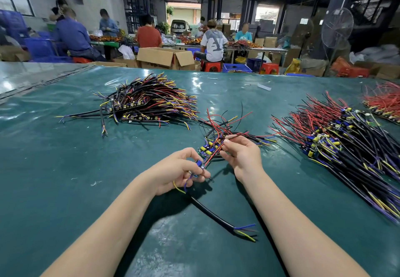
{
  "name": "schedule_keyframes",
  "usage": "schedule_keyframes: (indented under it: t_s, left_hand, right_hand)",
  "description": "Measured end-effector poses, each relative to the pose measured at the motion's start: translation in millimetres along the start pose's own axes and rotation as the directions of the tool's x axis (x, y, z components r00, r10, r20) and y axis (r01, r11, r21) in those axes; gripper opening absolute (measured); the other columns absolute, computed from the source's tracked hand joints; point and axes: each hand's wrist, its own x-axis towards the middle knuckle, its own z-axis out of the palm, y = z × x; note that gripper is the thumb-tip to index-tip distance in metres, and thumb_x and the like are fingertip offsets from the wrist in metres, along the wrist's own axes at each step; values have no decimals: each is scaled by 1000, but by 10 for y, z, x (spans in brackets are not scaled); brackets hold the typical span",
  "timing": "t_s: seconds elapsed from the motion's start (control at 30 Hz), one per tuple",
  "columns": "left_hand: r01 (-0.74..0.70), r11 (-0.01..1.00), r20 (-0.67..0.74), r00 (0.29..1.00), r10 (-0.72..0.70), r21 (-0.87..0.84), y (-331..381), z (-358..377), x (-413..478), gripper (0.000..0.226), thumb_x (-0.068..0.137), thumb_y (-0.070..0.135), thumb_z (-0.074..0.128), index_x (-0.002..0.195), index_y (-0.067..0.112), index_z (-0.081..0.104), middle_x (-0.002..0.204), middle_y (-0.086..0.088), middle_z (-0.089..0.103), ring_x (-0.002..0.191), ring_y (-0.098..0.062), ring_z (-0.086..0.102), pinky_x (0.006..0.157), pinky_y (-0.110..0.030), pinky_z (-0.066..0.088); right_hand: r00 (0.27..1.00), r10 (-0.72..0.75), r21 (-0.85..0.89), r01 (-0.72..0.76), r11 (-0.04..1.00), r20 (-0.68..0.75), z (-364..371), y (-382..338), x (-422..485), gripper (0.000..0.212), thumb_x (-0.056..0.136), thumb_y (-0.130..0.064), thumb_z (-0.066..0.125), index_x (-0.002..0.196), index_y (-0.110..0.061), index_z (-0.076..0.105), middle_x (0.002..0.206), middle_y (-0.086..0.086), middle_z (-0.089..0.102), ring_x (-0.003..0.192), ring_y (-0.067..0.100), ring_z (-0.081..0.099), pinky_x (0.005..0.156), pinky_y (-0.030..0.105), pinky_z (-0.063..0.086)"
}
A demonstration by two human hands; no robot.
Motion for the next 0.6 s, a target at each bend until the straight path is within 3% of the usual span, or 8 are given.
schedule_keyframes:
  t_s: [0.23, 0.37, 0.5, 0.6]
  left_hand:
    - [17, 989, -90, 996, -4, 146, 17, 88, 31, 18, 92, 17, 39, 75, 15, 42, 54, -1, 62, 40, -8, 45, 32, -11, 22]
    - [-37, 979, -118, 991, 61, 200, -17, 104, 46, 18, 92, 14, 38, 74, 16, 43, 42, 5, 44, 35, -8, 32, 33, -11, 16]
    - [-62, 971, -111, 990, 89, 229, -44, 117, 60, 28, 94, 15, 35, 77, 17, 57, 40, 10, 31, 35, -6, 21, 34, -12, 14]
    - [-87, 971, -87, 990, 109, 224, -40, 120, 53, 28, 96, 17, 38, 76, 17, 56, 40, 11, 26, 34, -4, 18, 33, -11, 14]
  right_hand:
    - [998, -64, 53, 65, 996, -16, 19, -6, 31, 25, 89, 6, 49, 68, -4, 54, 40, -5, 53, 37, 3, 52, 43, 19, 51]
    - [997, -73, 18, 73, 997, -14, 28, -8, 29, 25, 89, 7, 48, 68, -3, 56, 40, -5, 53, 36, 3, 51, 43, 18, 50]
    - [988, -138, -33, 136, 990, -64, -2, -29, 19, 28, 83, 14, 53, 67, -7, 60, 50, -3, 54, 41, 0, 52, 45, 13, 48]
    - [989, -127, 11, 129, 992, -80, -20, -67, 25, 26, 85, 11, 52, 68, -8, 59, 44, -7, 56, 40, 1, 52, 44, 14, 48]
